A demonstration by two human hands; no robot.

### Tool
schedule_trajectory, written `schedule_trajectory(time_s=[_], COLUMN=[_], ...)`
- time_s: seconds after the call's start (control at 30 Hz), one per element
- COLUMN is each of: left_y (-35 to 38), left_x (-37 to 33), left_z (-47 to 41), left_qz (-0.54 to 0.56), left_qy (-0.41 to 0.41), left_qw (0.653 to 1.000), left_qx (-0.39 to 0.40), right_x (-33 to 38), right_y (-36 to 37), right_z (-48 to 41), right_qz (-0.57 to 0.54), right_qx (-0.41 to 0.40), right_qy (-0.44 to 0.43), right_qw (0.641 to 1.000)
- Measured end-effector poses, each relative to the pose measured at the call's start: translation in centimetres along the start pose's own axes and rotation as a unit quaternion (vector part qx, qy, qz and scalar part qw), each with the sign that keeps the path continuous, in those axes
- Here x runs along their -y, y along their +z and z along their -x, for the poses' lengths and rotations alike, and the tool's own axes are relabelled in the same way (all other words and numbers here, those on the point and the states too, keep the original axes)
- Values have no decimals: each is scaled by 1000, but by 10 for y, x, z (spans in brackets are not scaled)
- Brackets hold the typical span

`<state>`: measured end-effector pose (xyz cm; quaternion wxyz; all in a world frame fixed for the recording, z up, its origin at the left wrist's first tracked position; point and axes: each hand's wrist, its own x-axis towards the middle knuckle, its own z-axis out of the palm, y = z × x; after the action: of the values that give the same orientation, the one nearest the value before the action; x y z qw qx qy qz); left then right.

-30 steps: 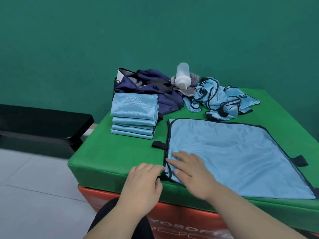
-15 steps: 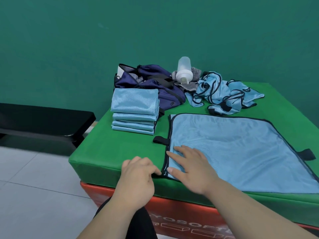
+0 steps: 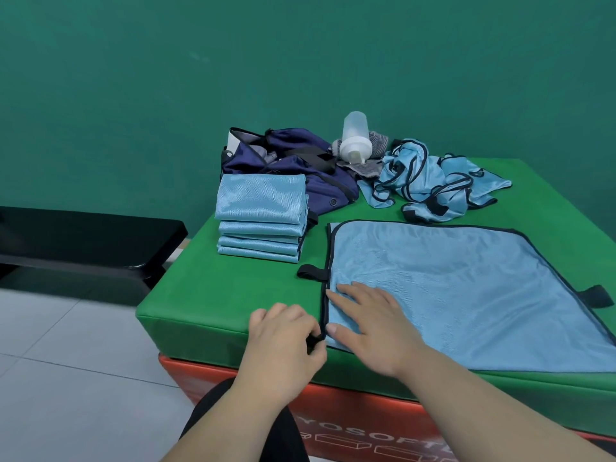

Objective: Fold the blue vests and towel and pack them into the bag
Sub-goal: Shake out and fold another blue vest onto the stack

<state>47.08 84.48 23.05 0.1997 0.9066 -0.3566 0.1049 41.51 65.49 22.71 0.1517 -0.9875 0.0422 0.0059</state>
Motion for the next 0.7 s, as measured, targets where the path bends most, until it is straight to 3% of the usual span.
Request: schedule_trajectory(time_s=[0.27,0.53,0.7], left_y=[2,2,11], left_x=[0,3,7], left_z=[1,2,0], left_qz=[-43,-20,5], left_qy=[57,22,13], left_qw=[996,998,1000], left_qx=[-60,-59,-15], right_x=[0,1,-4], right_y=[1,0,0], right_z=[-1,0,-2], right_qz=[14,53,-21], right_qx=[2,18,16], right_qy=[-1,-18,-7], right_qw=[1000,998,1000])
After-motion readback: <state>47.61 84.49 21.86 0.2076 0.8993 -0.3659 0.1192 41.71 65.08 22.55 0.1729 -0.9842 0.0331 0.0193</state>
